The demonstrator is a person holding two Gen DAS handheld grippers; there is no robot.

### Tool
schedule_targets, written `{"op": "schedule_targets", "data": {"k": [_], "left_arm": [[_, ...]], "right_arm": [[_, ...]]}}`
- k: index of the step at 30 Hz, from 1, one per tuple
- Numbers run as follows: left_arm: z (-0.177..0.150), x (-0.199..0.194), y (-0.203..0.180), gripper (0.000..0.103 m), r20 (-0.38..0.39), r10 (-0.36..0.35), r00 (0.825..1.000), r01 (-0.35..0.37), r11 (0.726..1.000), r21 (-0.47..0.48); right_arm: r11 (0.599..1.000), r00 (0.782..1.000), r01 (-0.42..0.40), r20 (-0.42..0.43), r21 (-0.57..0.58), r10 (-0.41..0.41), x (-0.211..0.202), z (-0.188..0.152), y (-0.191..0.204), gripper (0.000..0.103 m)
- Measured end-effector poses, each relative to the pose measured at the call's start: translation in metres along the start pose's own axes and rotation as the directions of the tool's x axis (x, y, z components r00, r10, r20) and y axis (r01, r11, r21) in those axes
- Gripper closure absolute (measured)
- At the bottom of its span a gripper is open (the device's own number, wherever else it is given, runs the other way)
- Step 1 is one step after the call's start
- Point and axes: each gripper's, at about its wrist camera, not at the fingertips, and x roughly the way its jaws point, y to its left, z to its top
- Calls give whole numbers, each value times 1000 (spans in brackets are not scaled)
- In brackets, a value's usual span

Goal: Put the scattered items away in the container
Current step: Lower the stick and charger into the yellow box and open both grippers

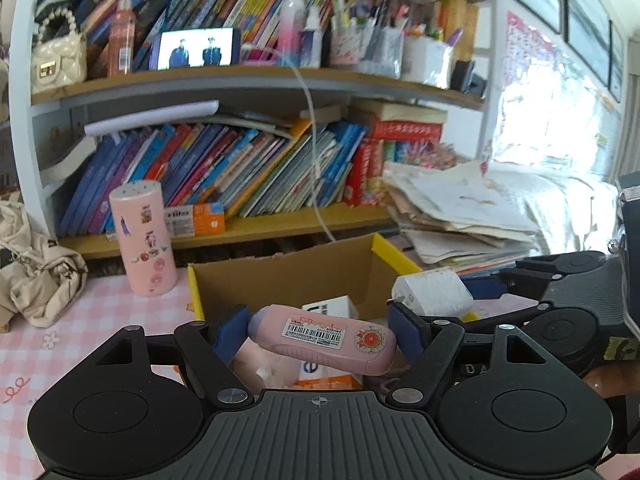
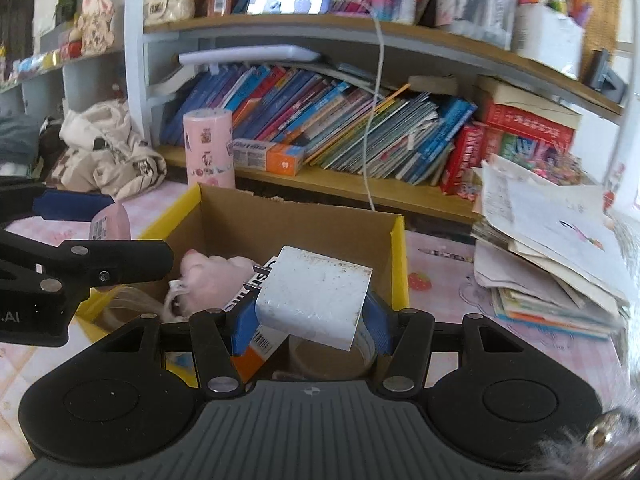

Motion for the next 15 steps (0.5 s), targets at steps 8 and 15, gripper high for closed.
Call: {"op": "schedule_targets", "data": {"k": [8, 15], "left_arm": [[-4, 41, 6, 26, -92, 35, 995, -36, 999, -12], [-5, 66, 9, 26, -145, 60, 988, -62, 998, -9]], "right_arm": [[991, 996, -56, -74, -122, 47, 52, 3, -2, 49], [979, 989, -86, -131, -185, 62, 78, 0, -5, 49]]}}
